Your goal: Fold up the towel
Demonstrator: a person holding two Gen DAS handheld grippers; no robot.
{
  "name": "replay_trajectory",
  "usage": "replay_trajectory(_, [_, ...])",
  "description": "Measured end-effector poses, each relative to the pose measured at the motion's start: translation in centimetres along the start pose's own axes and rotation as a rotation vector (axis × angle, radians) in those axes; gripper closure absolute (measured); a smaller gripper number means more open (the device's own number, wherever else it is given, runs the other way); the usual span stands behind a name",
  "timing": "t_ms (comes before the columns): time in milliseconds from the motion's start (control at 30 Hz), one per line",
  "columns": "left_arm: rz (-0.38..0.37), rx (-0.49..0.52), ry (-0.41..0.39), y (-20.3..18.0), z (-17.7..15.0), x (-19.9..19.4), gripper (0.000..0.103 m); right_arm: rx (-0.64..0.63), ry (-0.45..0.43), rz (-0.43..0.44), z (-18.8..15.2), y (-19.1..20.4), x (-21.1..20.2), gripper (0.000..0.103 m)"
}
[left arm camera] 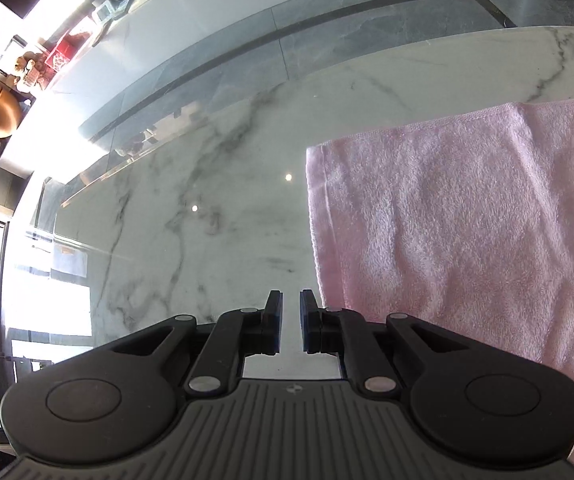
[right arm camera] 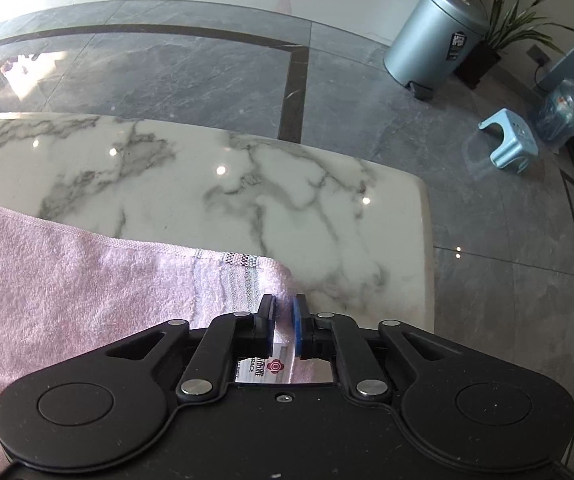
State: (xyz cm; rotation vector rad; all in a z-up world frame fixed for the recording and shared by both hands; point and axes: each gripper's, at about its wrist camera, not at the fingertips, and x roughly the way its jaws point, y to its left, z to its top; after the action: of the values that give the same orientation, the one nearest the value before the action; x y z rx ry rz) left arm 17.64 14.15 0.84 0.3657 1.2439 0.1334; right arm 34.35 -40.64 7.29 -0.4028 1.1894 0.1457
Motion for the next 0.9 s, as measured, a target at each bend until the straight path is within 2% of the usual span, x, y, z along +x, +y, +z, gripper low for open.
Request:
replay_trajectory(200, [-0.121,0.022,-0.082,-2.3,-2.2,-3.5,0.094,-0.007,-0.008,0.042,-2.6,0.6,-2.1,0.089])
replay_trajectory(267, [-0.157,0.051,-0.107,-3.7,-3.2,-4.8,0.091,0.012,-0.007,0.09,-4.7,1.2,-3.2,0.084])
replay_trajectory(300, [-0.175,0.066,-0.12,-4.4,-3.7,-5.4,0.087,0.017,-0.007,0.105,-5.3,1.4,-3.6,0.081])
replay_trajectory(367, [-0.214,0.09,-0.151,-5.5,-4.9,-6.9,0.075,0.019,-0.008,0.147,-7.9,2.3,-4.9,0.068])
replay_trajectory(433, [-0.268,0.126,-0.181,-6.9,-6.6,-8.5,0.06,0.018,0.003,0.165,-10.2,2.9,-5.9,0.062])
replay_trajectory(500, [-0.301,0.175,-0.206,-8.5,-8.2,-9.5,0.059,0.025,0.019,0.176,-12.2,3.4,-6.5,0.062])
replay_trajectory(633, [-0.285,0.253,-0.231,-11.6,-11.5,-9.7,0.059,0.059,0.05,0.18,-16.8,3.7,-7.2,0.062])
replay_trajectory(767, [-0.291,0.249,-0.218,-12.8,-12.6,-8.7,0.059,0.119,0.085,0.169,-20.8,2.7,-7.3,0.062])
replay_trajectory(900, [-0.276,0.229,-0.222,-13.4,-13.0,-7.8,0.059,0.183,0.095,0.18,-23.2,1.5,-7.1,0.062])
